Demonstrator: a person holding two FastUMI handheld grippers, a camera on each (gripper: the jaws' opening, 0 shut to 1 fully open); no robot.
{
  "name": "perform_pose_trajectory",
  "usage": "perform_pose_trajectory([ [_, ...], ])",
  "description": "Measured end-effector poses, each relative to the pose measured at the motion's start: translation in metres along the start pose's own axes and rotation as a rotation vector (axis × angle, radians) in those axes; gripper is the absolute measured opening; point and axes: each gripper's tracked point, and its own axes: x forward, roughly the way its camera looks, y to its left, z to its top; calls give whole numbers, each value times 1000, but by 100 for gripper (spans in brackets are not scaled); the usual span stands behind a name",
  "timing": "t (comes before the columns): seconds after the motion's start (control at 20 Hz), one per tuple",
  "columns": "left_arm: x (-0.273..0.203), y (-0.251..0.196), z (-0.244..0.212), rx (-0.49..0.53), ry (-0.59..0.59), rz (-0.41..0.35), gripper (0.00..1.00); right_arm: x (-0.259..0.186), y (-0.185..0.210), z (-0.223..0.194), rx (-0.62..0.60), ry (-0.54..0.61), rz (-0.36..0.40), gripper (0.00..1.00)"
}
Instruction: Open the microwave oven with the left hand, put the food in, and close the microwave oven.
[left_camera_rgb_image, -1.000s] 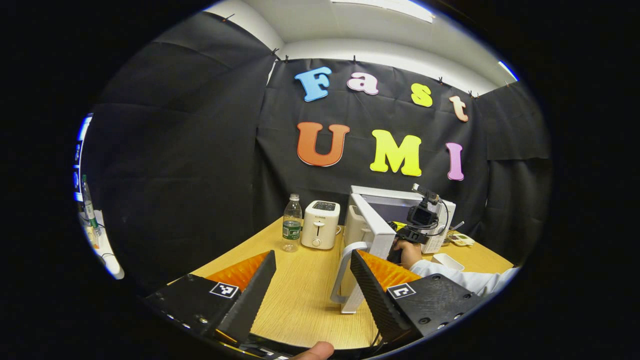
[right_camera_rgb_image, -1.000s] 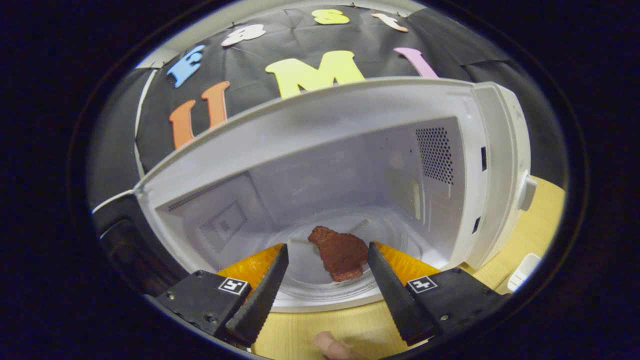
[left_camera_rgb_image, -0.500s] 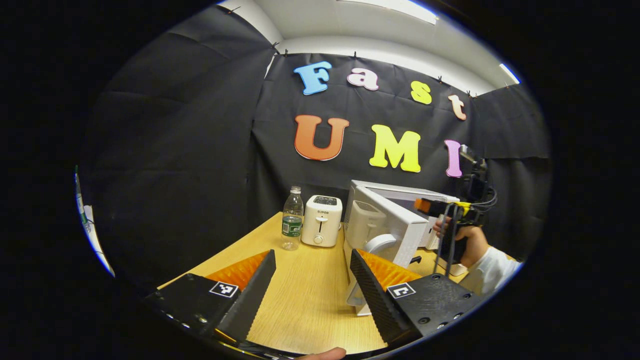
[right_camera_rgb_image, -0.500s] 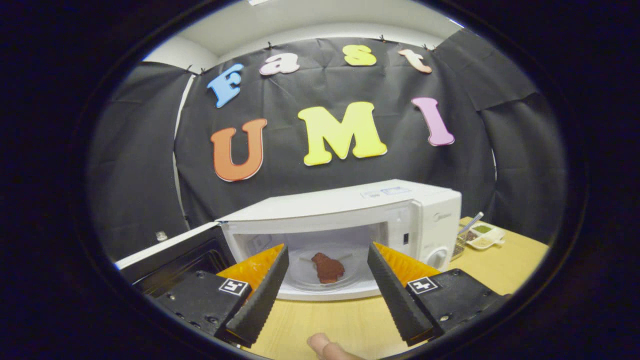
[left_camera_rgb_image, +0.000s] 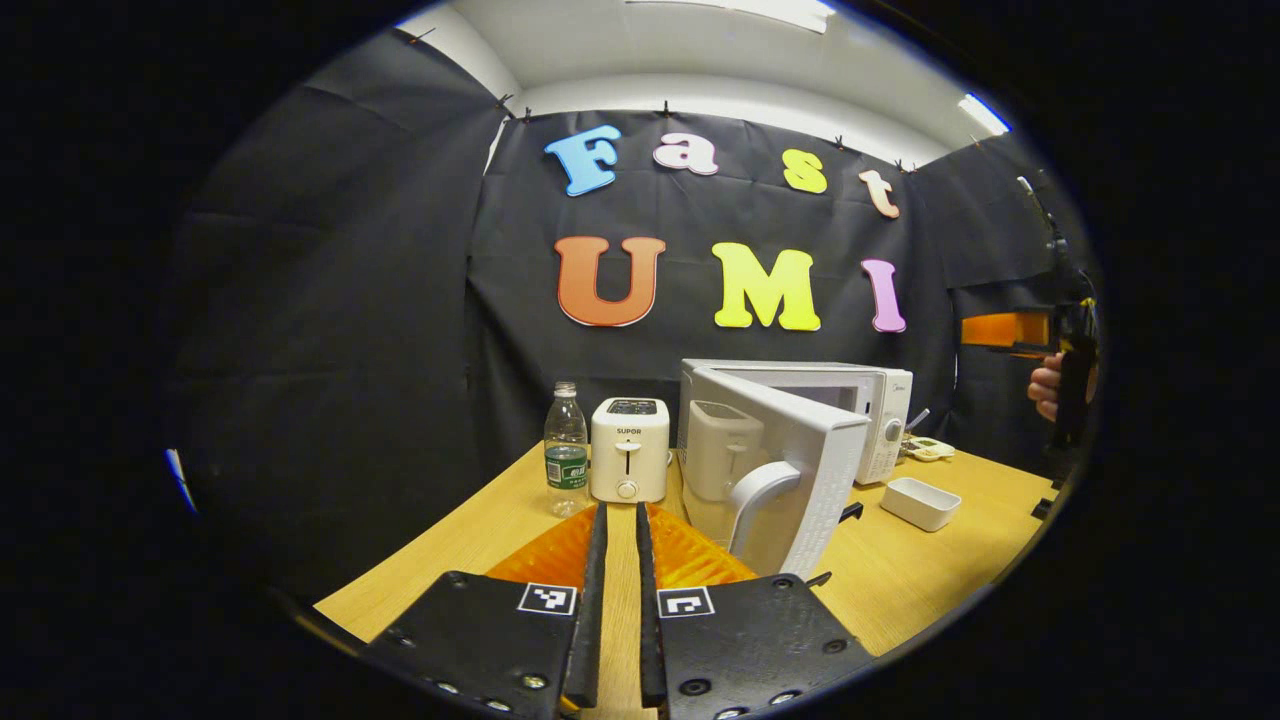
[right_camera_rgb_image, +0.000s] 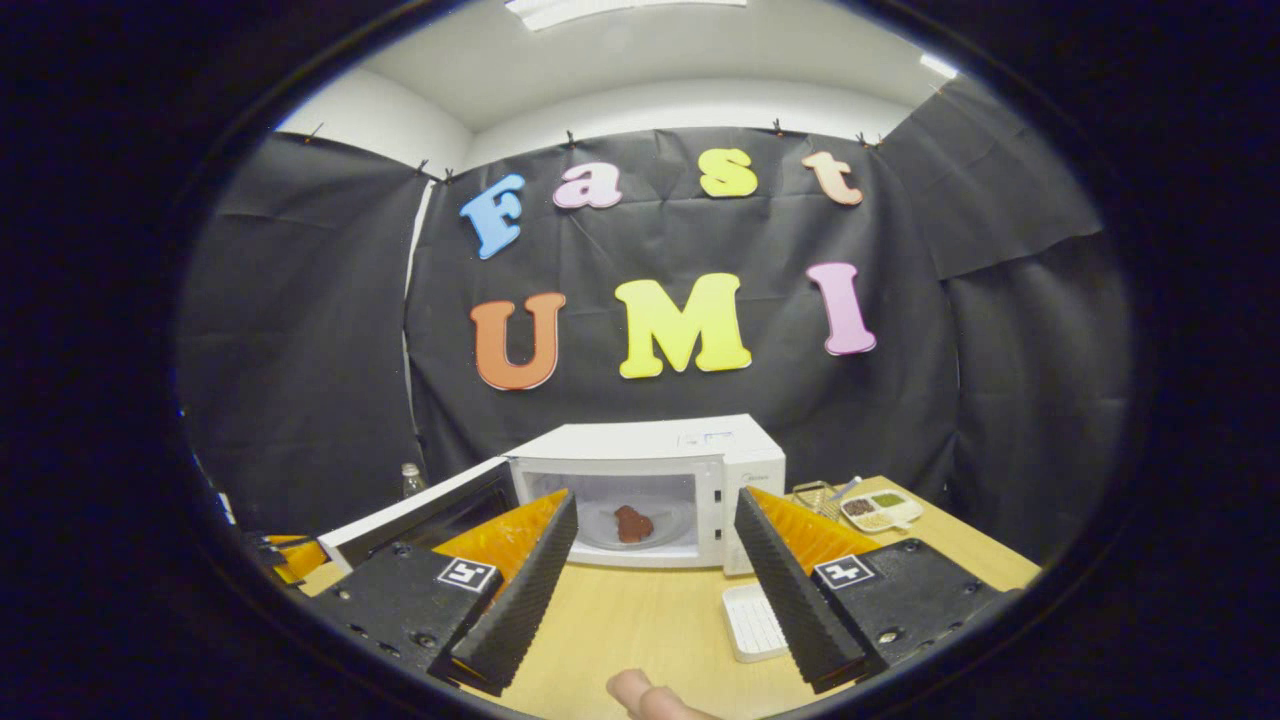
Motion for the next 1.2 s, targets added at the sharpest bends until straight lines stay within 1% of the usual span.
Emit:
perform_pose_trajectory([
  [0.05,2,-1,-2,5,7,3,15,-14,-4,5,-1,-1,9,100],
  [0.1,6,-4,-3,-5,17,-3,14,-27,-7,10,-4,-2,17,90],
  [0.15,21,-13,-6,-11,15,-43,14,-40,-12,14,-12,-8,23,90],
  [0.2,0,-18,-18,-46,31,-56,7,-50,-16,18,-19,-17,28,100],
  [0.25,16,-24,-11,-42,45,-75,0,-59,-20,21,-27,-22,27,100],
  [0.3,22,-22,-10,-19,37,-63,0,-66,-25,22,-31,-24,25,90],
  [0.35,26,-24,-16,-4,57,-67,0,-72,-29,24,-41,-25,27,89],
  [0.4,30,-26,-18,0,69,-64,0,-77,-32,25,-50,-24,29,100],
  [0.5,35,-32,-21,5,84,-81,0,-87,-40,26,-60,-19,24,100],
  [0.55,40,-32,-24,12,87,-73,0,-91,-43,25,-62,-10,26,90],
  [0.65,37,-41,-30,-13,104,-92,0,-100,-49,25,-60,0,29,90],
  [0.7,35,-48,-28,-23,99,-106,0,-105,-52,28,-62,-3,30,100],
  [0.8,35,-62,-24,-24,92,-122,0,-115,-59,35,-70,-15,27,100],
  [0.85,35,-71,-23,-19,86,-134,0,-120,-63,37,-72,-19,23,89],
  [0.9,36,-81,-22,-13,84,-148,0,-125,-66,40,-76,-27,21,100],
  [0.95,37,-91,-21,-6,84,-162,0,-130,-69,42,-80,-32,19,90],
  [1.0,38,-100,-22,-2,85,-175,0,-134,-74,41,-82,-34,18,100],
  [1.2,48,-143,-25,-3,92,-220,0,-141,-94,41,-75,-37,7,100],
])
